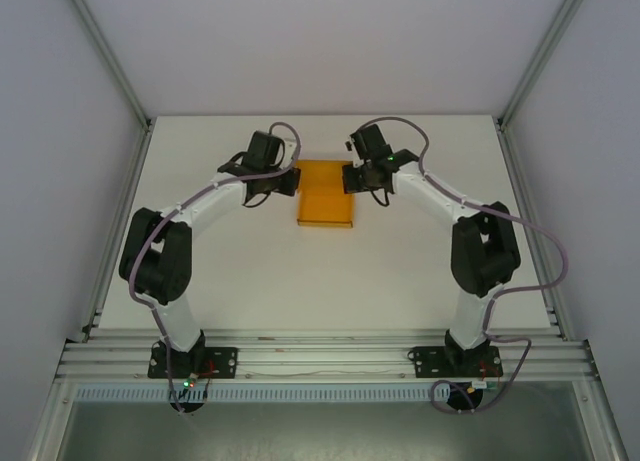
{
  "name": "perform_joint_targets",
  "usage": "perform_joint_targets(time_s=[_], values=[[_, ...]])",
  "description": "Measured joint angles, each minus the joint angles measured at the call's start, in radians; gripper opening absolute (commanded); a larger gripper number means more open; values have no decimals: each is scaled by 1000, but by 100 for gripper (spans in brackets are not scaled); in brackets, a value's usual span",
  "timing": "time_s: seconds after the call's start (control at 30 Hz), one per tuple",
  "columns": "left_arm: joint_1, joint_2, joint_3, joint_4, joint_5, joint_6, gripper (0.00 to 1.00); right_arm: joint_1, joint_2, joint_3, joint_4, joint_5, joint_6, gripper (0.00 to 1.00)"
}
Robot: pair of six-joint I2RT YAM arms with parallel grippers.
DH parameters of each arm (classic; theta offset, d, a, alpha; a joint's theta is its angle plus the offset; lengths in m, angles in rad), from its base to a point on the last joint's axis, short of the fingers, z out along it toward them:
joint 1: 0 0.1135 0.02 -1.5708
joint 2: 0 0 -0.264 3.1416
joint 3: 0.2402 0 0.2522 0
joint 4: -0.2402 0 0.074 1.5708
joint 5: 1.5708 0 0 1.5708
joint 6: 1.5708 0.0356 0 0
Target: Assemble paper box
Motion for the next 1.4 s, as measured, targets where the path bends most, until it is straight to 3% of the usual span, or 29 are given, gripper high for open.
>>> perform_joint_targets(time_s=[0.27,0.93,1.07,1.13,1.27,1.4], values=[[-36,13,-2,68,-110,-182,0,47,35,-12,71,121,133,0],[-108,7,-183,277,-257,-185,0,69,27,-232,380,263,114,0],[-118,-16,-215,289,-265,-186,23,85,-3,-302,451,287,79,0],[-124,-24,-223,273,-258,-191,26,97,-16,-331,480,299,60,0],[-133,-51,-224,222,-240,-199,57,124,-38,-380,523,330,27,0],[-134,-97,-203,134,-242,-200,81,142,-42,-404,555,357,13,0]])
